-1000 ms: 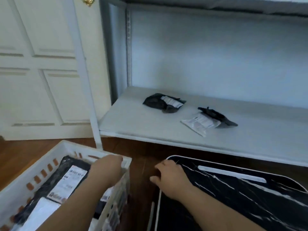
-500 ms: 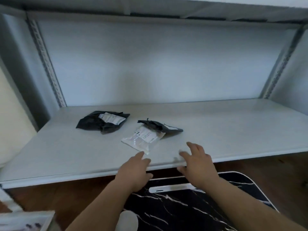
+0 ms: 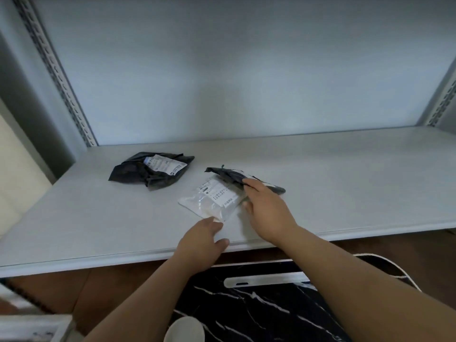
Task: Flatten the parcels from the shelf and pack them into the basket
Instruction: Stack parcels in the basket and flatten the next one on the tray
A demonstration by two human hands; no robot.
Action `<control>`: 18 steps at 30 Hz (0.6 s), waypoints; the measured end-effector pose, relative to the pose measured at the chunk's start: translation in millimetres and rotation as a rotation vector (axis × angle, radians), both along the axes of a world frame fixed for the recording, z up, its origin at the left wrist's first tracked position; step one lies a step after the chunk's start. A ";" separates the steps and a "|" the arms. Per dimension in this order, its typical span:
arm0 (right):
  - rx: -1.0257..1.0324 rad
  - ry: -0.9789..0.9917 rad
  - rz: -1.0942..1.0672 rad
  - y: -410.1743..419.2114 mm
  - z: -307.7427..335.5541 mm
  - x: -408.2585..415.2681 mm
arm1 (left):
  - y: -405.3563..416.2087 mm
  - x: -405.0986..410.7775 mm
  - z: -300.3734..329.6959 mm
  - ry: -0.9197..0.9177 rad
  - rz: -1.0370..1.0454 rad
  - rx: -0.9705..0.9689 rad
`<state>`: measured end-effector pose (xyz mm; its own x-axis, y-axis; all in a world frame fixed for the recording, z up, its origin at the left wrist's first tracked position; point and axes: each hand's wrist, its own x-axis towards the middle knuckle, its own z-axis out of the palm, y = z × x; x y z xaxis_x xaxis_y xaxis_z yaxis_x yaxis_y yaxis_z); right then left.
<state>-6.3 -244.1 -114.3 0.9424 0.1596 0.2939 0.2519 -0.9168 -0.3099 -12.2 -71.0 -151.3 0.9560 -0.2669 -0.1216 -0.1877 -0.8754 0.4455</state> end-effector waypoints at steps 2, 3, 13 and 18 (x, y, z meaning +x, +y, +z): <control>0.100 -0.134 0.019 -9.9 -3.0 -20.3 | -1.6 -6.1 9.8 0.029 0.137 -0.239; 0.123 -0.187 0.030 -15.8 -4.3 -33.2 | -2.2 -9.1 15.4 0.058 0.218 -0.387; 0.852 -0.175 -0.236 -59.2 48.7 -131.9 | -26.9 -62.9 34.8 -0.046 0.350 -0.299; 1.409 -0.002 -0.184 -55.0 80.7 -171.6 | -50.6 -109.2 52.6 0.559 0.542 -0.938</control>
<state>-178.0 -299.1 -33.5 0.9167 -0.3862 0.1029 0.1661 0.1339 -0.9770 -121.4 -121.6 -98.7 0.8483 -0.0547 -0.5267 0.5225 -0.0760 0.8493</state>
